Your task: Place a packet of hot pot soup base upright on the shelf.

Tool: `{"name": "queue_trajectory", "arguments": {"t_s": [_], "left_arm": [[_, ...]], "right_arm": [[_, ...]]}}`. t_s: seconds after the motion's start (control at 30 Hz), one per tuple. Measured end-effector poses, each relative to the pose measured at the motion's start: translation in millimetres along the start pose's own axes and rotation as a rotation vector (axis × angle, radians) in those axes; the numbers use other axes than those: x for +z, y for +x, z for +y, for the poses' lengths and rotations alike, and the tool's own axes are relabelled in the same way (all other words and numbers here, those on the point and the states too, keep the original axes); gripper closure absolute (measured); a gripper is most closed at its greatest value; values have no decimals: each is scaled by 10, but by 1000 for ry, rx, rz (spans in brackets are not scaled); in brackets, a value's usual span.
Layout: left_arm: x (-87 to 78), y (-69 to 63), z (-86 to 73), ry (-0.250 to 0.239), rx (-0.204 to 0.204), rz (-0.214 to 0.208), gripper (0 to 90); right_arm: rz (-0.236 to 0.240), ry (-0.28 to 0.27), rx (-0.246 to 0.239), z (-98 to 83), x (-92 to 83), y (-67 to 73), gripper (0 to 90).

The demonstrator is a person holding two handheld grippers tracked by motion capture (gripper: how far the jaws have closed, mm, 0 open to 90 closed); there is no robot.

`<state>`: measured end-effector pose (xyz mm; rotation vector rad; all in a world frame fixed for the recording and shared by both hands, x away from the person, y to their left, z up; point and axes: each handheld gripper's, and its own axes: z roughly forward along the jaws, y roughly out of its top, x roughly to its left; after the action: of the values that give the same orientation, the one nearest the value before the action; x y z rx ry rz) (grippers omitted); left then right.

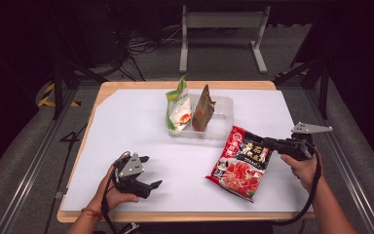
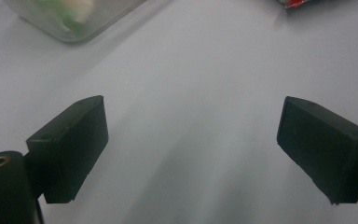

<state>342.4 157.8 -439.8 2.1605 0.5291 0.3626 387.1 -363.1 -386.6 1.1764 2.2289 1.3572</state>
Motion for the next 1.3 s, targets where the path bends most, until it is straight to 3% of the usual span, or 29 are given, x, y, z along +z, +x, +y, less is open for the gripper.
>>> {"name": "queue_trajectory", "arguments": {"t_s": [0.2,0.27,0.47,0.73,1.0,1.3], "left_arm": [[-3,1,-3,-2,-3,3,96],[-1,-6,-6,-1,-5,2,96],[-18,-1,-7,-6,-2,5,95],[-30,5,-11,-5,-1,12,95],[-43,14,-18,-7,-2,19,93],[-66,42,-26,-19,-19,26,86]], "right_arm": [[-8,-27,-34,68,-112,117,858],[15,-55,-44,97,-159,159,860],[16,-71,-92,209,-249,366,862],[2,-85,-134,280,-317,496,864],[-43,-93,-163,347,-427,572,865],[-48,-127,-189,411,-530,655,866]]}}
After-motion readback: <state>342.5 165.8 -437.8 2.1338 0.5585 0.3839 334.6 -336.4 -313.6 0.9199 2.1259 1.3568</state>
